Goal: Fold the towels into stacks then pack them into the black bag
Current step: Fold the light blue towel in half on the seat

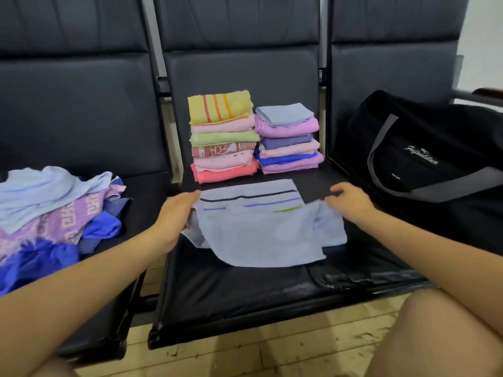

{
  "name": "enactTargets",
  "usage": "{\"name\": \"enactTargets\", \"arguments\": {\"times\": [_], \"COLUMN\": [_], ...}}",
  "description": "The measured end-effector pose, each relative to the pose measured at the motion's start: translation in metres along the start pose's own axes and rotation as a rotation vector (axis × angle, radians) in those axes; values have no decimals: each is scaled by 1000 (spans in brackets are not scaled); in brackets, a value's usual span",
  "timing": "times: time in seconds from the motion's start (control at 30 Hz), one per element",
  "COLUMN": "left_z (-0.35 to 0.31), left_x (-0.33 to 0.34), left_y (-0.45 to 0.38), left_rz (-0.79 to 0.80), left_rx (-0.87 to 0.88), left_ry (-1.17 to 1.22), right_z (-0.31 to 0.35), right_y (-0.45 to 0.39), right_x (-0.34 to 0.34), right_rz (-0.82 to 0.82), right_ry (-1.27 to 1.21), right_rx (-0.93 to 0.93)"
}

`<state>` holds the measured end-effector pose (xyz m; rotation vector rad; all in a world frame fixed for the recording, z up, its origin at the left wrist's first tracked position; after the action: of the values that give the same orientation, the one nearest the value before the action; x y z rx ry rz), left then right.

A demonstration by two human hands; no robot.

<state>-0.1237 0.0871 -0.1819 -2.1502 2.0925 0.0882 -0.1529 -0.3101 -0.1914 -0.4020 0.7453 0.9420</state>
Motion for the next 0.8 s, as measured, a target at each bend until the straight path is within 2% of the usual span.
{"name": "enactTargets", "arguments": {"times": [0.07,0.17,0.23,0.3,0.37,0.43,0.53,0.57,0.63,0.73,0.8], "left_z": [3,8,7,5,0,-10,-24,-27,-29,-32,-28], "left_x": [3,5,7,11,13,13,9,9,12,17,16], "left_y": [3,8,14,20,23,26,30,33,38,49,50], "left_rz": [52,149,229,284,295,268,226,217,227,258,263], "left_rx": [10,32,89,148,185,204,211,216,220,246,267], "left_ry": [-25,-90,-202,-273,-267,-197,-8,26,25,-46,-112], "right_z": [7,19,16,14,24,40,58,59,53,36,35], "right_y": [11,37,59,70,78,81,74,75,81,113,124], "right_x": [11,42,66,82,86,76,49,45,50,79,82], "right_rz": [51,319,489,508,508,482,426,428,475,754,803], "right_ry": [136,133,327,528,477,299,-15,-49,42,304,371], "right_rx": [-82,-124,-151,-309,-403,-437,-397,-395,-399,-401,-439]}}
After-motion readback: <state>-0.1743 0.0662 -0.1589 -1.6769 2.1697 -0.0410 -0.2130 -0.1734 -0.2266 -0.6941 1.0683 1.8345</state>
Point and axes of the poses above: each hand's wrist, its own y-axis away from the middle knuckle, its own x-axis out of the palm, z = x × y, the point moved 9 cm from there along -y, towards the middle knuckle, and after that the axes turned 8 degrees about x, right-handed, at the moved point
